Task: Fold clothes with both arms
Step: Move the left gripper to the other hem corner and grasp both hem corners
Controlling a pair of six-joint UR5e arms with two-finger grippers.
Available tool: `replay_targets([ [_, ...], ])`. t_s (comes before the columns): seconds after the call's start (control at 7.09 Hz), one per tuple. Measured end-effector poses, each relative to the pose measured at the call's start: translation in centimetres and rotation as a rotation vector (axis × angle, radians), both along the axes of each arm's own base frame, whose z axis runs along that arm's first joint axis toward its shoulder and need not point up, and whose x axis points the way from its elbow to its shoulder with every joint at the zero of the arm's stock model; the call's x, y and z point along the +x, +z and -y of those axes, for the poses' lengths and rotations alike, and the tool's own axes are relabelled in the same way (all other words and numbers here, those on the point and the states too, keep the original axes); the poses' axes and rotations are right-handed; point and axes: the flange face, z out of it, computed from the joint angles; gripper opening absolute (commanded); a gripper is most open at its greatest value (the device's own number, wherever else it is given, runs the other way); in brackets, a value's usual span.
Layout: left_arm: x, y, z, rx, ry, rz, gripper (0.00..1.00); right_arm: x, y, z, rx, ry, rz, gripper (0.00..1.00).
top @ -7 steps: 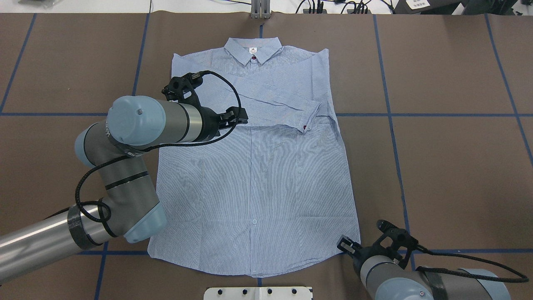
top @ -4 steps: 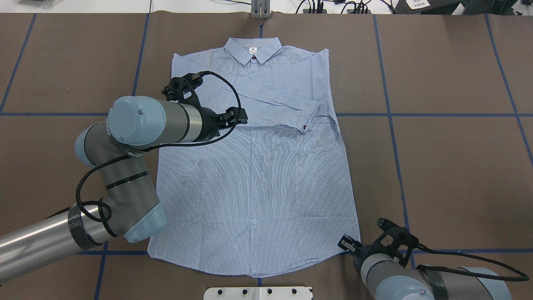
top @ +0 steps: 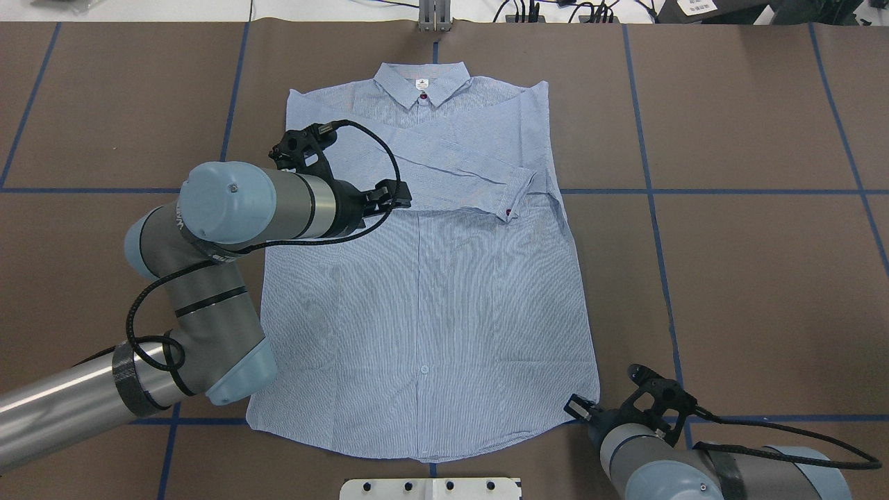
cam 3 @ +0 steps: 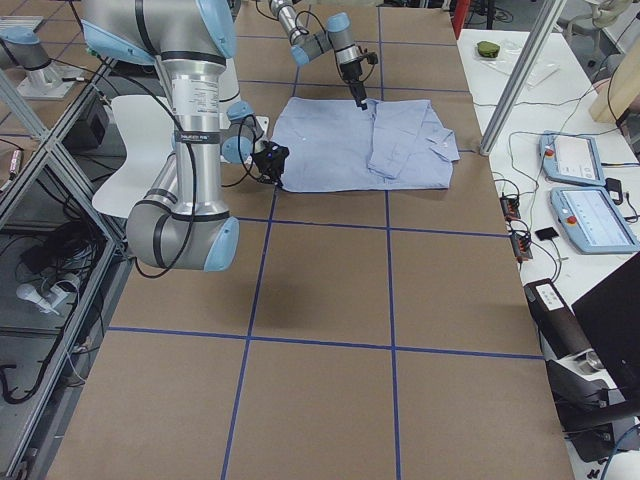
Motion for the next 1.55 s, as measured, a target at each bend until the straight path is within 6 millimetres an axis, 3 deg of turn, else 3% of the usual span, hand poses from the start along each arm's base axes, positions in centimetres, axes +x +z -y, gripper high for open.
replay_targets([
  [0.14, -0.1, 0.3, -0.1, -0.005, -0.001, 0.002, 0.91, 0.2, -0.4, 0.1, 0.000, 0.002, 0.008, 0.00],
  [0.28, -0.5, 1.7, -0.9, -0.022, 0.000, 0.013, 1.00, 0.5, -0.8, 0.3, 0.000, 0.005, 0.018, 0.00],
  [0.56, -2.9, 7.5, -6.9, -0.057, 0.026, 0.066, 1.00, 0.9, -1.3, 0.6, 0.000, 0.010, 0.029, 0.00],
  [0.71, -4.4, 9.7, -9.7, -0.077, 0.041, 0.087, 0.89, 1.0, -1.4, 0.7, -0.001, 0.011, 0.030, 0.00],
  [0.85, -5.1, 11.1, -11.7, -0.116, 0.053, 0.096, 0.85, 1.0, -1.4, 0.7, -0.003, 0.010, 0.030, 0.00],
  [1.27, -6.1, 11.8, -15.2, -0.243, 0.143, 0.127, 0.84, 1.0, -1.4, 0.7, -0.006, 0.010, 0.032, 0.00],
  [1.55, -6.0, 13.6, -17.1, -0.292, 0.173, 0.179, 0.83, 0.8, -1.8, 0.7, -0.006, 0.009, 0.041, 0.00],
])
